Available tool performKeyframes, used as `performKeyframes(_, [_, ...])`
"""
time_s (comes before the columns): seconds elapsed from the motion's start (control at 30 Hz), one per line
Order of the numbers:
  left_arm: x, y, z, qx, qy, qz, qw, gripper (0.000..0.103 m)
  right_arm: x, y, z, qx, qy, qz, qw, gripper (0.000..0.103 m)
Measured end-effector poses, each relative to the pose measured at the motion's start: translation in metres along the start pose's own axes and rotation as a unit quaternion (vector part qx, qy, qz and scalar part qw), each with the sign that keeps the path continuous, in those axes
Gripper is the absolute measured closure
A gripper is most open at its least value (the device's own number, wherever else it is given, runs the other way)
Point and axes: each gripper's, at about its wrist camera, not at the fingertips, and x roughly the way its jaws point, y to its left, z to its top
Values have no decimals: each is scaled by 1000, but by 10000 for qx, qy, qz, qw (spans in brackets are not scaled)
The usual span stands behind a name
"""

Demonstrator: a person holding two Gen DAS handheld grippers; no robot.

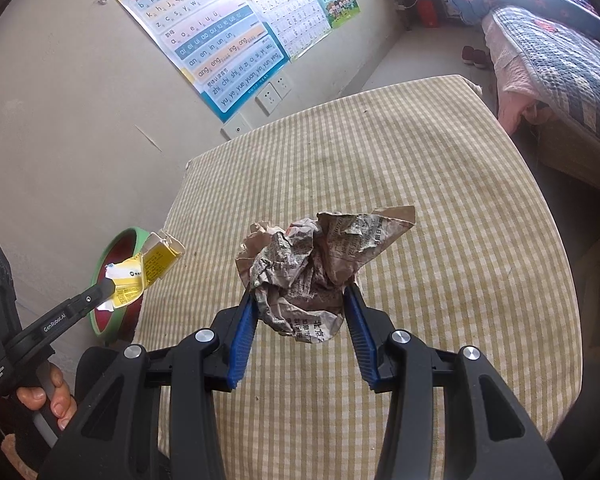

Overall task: Collect trash
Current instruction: 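Carry the yellow box and crumpled newspaper over the bin with both grippers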

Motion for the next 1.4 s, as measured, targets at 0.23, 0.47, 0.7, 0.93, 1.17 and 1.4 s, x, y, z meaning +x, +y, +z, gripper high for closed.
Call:
performKeyframes(0.23, [-7, 8, 5, 52, -186, 254, 9995, 100, 3, 13, 1, -190, 52, 84, 9998, 60])
performKeyframes(0.47, [-6, 18, 3, -54, -123, 278, 9995, 100, 7, 22, -1, -280, 136, 137, 9994, 60])
performKeyframes(0.7, [-6, 19, 3, -75, -113, 261, 9996, 100, 9, 27, -3, -336, 193, 149, 9991, 59])
performKeyframes(0.93, [-3, 20, 3, -68, -90, 314, 9994, 100, 8, 30, -1, -322, 169, 174, 9992, 59])
performKeyframes(1.17, [-2, 24, 2, -110, -98, 377, 9992, 100, 7, 34, -3, -378, 168, 186, 9990, 59])
performKeyframes(1.4, [-2, 27, 1, -144, -111, 433, 9989, 100, 9, 43, -3, -511, 189, 226, 9983, 59])
